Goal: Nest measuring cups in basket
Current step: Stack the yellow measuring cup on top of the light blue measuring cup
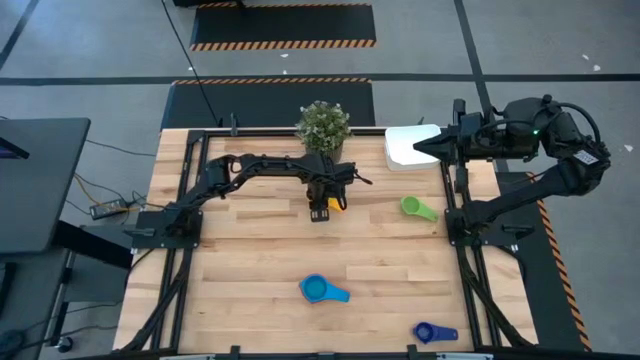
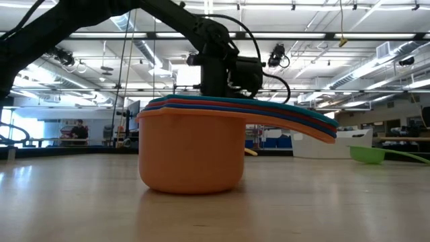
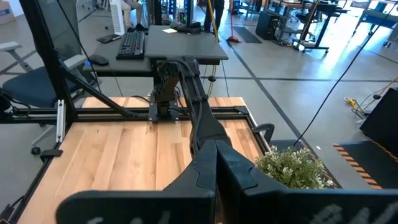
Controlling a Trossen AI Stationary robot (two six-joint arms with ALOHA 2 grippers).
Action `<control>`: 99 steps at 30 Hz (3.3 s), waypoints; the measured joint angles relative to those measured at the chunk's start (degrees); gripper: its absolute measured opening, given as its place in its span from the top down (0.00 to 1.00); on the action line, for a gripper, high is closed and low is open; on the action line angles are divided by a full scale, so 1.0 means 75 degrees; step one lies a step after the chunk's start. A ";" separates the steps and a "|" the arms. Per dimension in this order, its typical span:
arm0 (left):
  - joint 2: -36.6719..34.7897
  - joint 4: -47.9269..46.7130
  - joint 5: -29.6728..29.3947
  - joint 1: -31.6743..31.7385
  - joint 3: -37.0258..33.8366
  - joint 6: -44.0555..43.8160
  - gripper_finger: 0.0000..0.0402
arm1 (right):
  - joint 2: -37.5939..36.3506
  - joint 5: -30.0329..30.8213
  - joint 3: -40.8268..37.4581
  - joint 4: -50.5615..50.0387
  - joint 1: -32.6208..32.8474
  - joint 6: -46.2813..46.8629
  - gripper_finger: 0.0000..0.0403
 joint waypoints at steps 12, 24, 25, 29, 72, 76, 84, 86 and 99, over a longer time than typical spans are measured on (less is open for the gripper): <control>0.0016 -0.0457 -0.0091 -0.0050 0.0252 -0.0834 0.96 | -0.0003 -0.0012 0.0000 0.0178 0.0000 0.0000 0.99; -0.0020 -0.2497 -0.0331 -0.0487 0.2801 -0.2129 0.97 | -0.0003 0.0184 0.0000 -0.0224 0.0003 -0.0090 0.99; -0.0025 -0.2758 -0.0330 -0.0574 0.3124 -0.2223 0.97 | -0.0003 0.0290 0.0000 -0.0313 0.0002 -0.0134 0.99; -0.0384 -0.3056 -0.0298 -0.0953 0.3596 -0.2701 0.97 | -0.0003 0.0789 0.0000 -0.0571 0.0000 -0.0204 0.99; -0.1324 -0.2580 -0.1236 -0.5530 0.3428 -0.6829 0.97 | 0.0128 -0.2624 0.0000 -0.2584 0.0334 -0.0484 0.99; -0.1323 -0.2527 -0.1269 -0.5552 0.3163 -0.6892 0.97 | 0.0302 -0.2649 -0.0003 -0.3225 0.0439 0.0141 0.99; -0.1298 -0.1660 -0.1192 -0.5628 0.2290 -0.6882 0.97 | 0.0693 -0.3002 -0.0006 -0.3956 0.0669 0.0223 0.99; -0.1307 -0.1522 -0.1188 -0.5627 0.2096 -0.6913 0.97 | 0.0749 -0.3000 -0.0006 -0.3957 0.0725 0.0221 0.99; -0.1304 0.0512 -0.0782 -0.5564 0.0138 -0.6566 0.97 | 0.0816 -0.2940 -0.0006 -0.3954 0.0784 0.0204 0.99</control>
